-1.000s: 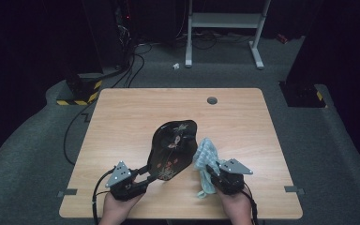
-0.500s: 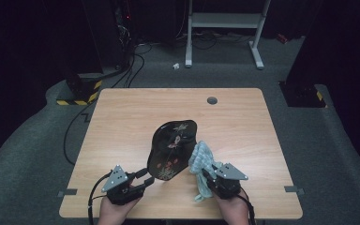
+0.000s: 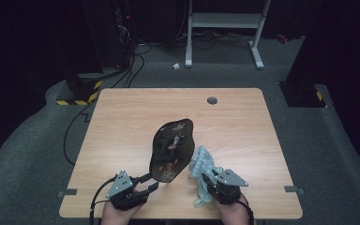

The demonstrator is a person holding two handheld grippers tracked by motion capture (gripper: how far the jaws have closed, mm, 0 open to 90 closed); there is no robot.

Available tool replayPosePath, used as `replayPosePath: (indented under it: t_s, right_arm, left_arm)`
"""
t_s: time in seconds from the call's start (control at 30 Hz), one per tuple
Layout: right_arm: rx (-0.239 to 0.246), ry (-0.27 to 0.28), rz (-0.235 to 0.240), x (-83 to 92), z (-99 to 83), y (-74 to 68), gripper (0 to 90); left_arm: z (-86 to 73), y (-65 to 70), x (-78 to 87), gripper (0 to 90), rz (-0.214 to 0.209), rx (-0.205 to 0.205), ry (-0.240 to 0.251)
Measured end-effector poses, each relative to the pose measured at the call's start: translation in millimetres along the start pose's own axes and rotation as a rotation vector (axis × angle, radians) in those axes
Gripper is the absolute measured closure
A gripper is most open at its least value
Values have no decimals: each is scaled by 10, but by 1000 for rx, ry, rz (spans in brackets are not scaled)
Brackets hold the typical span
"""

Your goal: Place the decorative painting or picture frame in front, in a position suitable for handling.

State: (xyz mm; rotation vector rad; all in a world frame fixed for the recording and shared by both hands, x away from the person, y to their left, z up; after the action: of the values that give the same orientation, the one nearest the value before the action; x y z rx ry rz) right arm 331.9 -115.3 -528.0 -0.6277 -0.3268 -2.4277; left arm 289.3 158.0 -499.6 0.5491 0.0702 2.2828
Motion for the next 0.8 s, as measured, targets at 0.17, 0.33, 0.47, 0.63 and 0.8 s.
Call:
replayPosePath:
  t_s: [0.17, 0.33, 0.47, 0.63, 0.8]
  right_arm:
    - [-12, 7, -9, 35, -17, 41, 658]
    - [-24, 14, -14, 63, -29, 73, 663]
    - [-32, 15, -20, 78, -45, 92, 663]
    - [-33, 16, -24, 111, -59, 91, 663]
    - [-33, 12, -32, 144, -91, 92, 663]
  left_arm:
    - [-42, 105, -35, 552, -20, -15, -16]
    - [-94, 245, -111, 548, -48, -36, -41]
    - [-119, 334, -168, 546, -65, -51, -57]
    - [-124, 396, -230, 537, -83, -54, -68]
    - [-115, 447, -302, 530, -105, -59, -75]
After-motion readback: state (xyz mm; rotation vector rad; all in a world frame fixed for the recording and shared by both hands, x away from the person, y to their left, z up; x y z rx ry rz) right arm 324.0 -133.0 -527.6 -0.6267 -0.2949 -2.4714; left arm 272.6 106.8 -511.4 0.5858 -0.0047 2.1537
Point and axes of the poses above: each handheld gripper's, and its own axes: x roughly backward along the jaws, z roughly out of its top, y roughly to its right, the point moved 5 cm from there along -x, roughly forward along the jaws, and after that the axes turned 5 degrees about x, right-handed, at the moved point
